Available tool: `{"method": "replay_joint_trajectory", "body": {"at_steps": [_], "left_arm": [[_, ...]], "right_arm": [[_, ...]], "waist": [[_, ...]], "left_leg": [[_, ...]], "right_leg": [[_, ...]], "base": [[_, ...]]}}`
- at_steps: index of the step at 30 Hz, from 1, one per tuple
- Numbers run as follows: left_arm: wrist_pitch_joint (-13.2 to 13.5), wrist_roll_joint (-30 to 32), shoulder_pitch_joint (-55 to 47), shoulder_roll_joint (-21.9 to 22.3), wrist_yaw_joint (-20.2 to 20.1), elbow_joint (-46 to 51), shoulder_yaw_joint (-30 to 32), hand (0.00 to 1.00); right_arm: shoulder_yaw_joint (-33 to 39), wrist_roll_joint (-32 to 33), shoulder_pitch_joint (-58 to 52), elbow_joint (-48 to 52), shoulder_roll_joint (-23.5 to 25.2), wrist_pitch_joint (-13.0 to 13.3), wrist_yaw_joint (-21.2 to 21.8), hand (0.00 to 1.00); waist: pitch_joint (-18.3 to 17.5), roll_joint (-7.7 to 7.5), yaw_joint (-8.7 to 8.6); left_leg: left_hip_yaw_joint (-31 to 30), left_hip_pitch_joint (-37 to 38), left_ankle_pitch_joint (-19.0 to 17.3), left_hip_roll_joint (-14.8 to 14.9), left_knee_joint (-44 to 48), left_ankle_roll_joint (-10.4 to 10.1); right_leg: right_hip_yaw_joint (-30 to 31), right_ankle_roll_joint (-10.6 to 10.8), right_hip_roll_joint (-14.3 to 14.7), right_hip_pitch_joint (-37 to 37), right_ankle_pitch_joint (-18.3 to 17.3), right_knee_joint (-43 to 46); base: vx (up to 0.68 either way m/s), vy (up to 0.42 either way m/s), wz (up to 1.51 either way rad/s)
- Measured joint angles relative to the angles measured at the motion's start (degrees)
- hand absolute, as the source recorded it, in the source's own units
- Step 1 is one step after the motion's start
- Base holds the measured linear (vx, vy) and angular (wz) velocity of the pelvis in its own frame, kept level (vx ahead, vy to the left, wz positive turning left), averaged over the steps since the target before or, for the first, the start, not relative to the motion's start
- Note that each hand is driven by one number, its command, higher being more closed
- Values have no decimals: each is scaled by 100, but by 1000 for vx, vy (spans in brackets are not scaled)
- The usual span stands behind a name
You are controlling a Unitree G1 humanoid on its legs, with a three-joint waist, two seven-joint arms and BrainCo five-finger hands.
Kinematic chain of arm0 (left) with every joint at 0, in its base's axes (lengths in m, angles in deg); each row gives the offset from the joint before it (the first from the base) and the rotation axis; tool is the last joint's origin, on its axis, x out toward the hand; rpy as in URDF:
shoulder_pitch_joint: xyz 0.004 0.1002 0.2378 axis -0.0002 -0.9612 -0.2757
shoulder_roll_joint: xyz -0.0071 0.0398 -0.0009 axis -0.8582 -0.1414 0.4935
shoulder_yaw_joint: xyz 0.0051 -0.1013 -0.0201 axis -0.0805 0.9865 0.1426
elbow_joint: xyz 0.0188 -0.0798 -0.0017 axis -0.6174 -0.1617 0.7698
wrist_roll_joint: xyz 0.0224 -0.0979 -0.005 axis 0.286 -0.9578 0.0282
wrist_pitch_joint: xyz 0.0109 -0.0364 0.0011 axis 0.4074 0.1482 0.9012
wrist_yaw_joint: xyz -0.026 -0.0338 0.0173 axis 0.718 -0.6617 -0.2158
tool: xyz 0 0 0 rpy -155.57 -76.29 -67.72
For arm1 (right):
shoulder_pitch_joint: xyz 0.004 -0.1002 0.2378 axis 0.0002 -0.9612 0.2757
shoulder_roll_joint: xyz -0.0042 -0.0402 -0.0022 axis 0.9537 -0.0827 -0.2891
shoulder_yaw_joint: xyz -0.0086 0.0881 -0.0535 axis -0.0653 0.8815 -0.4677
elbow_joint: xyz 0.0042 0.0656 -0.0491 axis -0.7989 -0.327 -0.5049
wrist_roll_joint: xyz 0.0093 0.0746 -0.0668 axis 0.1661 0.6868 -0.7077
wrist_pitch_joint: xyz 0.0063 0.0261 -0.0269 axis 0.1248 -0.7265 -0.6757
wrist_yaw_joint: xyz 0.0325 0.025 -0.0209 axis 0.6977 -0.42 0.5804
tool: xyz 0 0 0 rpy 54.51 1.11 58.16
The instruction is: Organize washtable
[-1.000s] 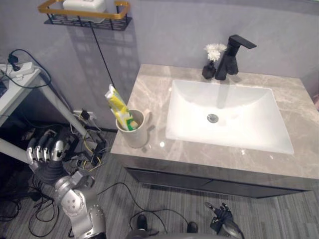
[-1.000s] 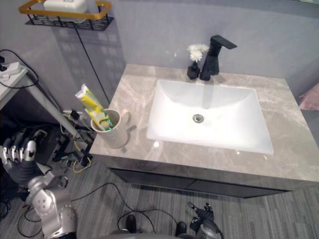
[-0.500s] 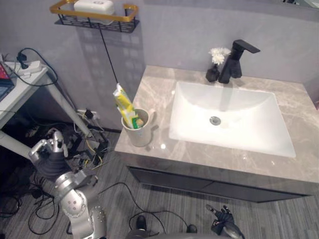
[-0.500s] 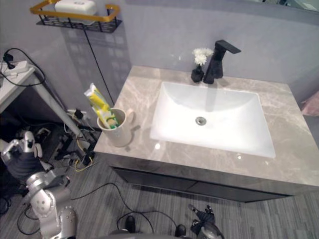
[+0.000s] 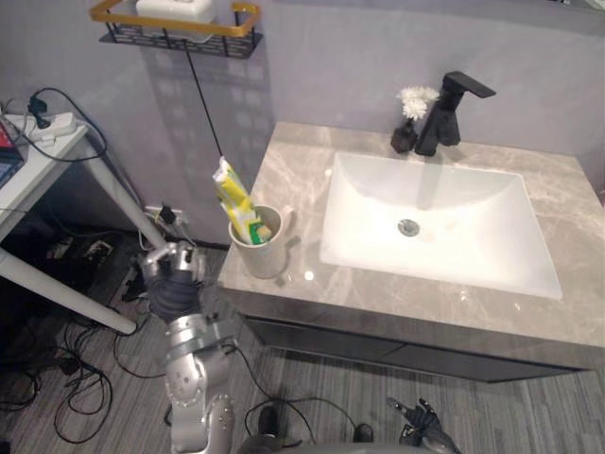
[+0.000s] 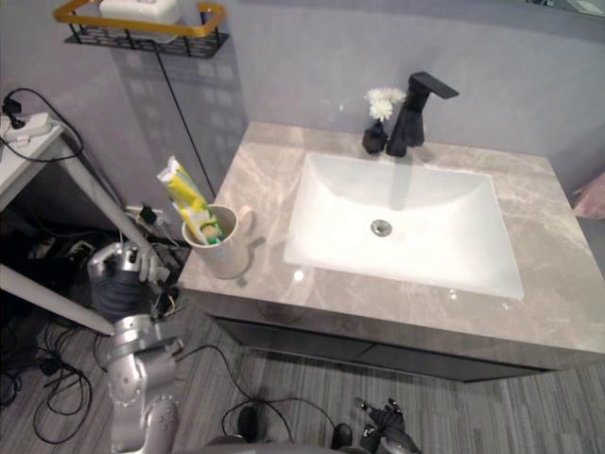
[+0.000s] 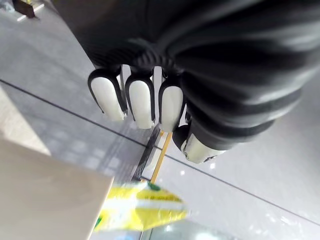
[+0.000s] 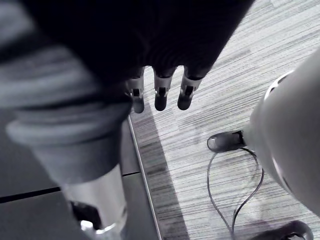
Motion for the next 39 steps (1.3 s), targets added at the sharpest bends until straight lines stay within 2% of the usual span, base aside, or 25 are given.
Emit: {"method": "replay_joint_trajectory", "body": {"at_steps": [4,6,21,28,39], "left_arm": [[-91,8,-25,-139,-137,-321,-57,100],[-145,8,-67,-222,-137,-436,-30,100],[-203,67,-104,-334,-262,-599,-27,100],[-281,70,-103,-450,-279,-687,-48,100],[-297,71,-104,-544,-400,-732,-257,100]], "right_arm": [[-64,1,47,3,4,-2,2,0],[-89,2,116,3,1,-2,2,0],[-93,9,317,3,5,-1,-1,0],[-94,20,388,0,13,-1,-1,0],[-90,66,385,-108,11,-2,-2,0]], "waist": [[0,0,-51],[0,0,-142],[7,-12,-166],[32,-53,-284],[87,-95,-302]], "left_leg": [[-9,48,25,-2,-3,2],[-32,48,35,-1,-4,1],[-154,-57,35,-6,-6,1],[-158,-29,34,-17,-7,1],[-122,-13,30,-11,-6,-2]], "right_leg": [[-3,-67,10,-5,-40,2],[-15,-126,17,-7,-75,4],[-162,-102,13,-60,-61,-23],[-189,-104,12,21,-61,-91],[-154,-104,16,17,-61,-97]], "base": [[-24,-3,-4],[-42,-4,-1],[0,1,2],[-3,4,2],[-1,1,0]]}}
